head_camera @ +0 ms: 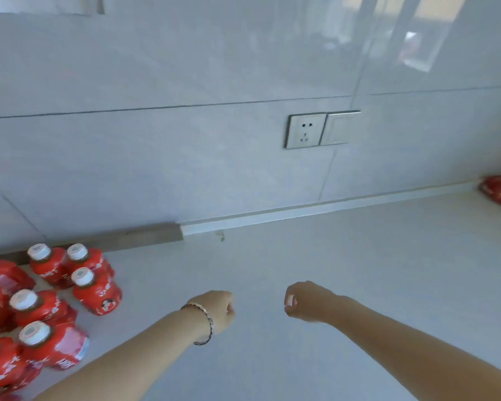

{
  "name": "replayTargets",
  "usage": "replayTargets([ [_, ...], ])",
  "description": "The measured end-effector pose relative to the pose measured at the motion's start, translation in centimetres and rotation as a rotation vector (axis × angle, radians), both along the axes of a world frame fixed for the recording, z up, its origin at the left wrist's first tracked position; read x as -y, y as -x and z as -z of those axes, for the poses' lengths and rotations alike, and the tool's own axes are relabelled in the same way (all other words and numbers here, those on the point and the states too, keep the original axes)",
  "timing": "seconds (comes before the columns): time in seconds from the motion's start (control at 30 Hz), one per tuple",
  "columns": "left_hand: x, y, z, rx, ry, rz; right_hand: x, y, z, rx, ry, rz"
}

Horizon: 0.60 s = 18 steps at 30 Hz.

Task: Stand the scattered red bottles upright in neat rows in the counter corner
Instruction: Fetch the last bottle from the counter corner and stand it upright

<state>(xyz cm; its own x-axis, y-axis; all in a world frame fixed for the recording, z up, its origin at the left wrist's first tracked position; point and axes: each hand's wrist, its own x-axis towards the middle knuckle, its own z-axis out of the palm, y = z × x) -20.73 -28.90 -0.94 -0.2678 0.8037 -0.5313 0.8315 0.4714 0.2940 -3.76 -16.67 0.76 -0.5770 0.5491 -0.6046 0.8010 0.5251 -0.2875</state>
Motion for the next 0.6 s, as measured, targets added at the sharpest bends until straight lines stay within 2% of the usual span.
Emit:
replayTargets([
  [0.17, -14.0, -11.4, 0.5, 0.007, 0.019, 0.117, -11.0, -14.4, -0.2, 0.036, -0.068, 0.197],
  [0.33, -26.0, -23.8, 0.6, 0.060, -0.024, 0.148, -22.6, -28.0, 0.1, 0.128, -0.117, 0.269],
  [0.6, -39.5, -34.7, 0.0, 0.056, -0.008, 0.118, -38.6, -40.7, 1.3, 0.206, -0.125, 0.380],
])
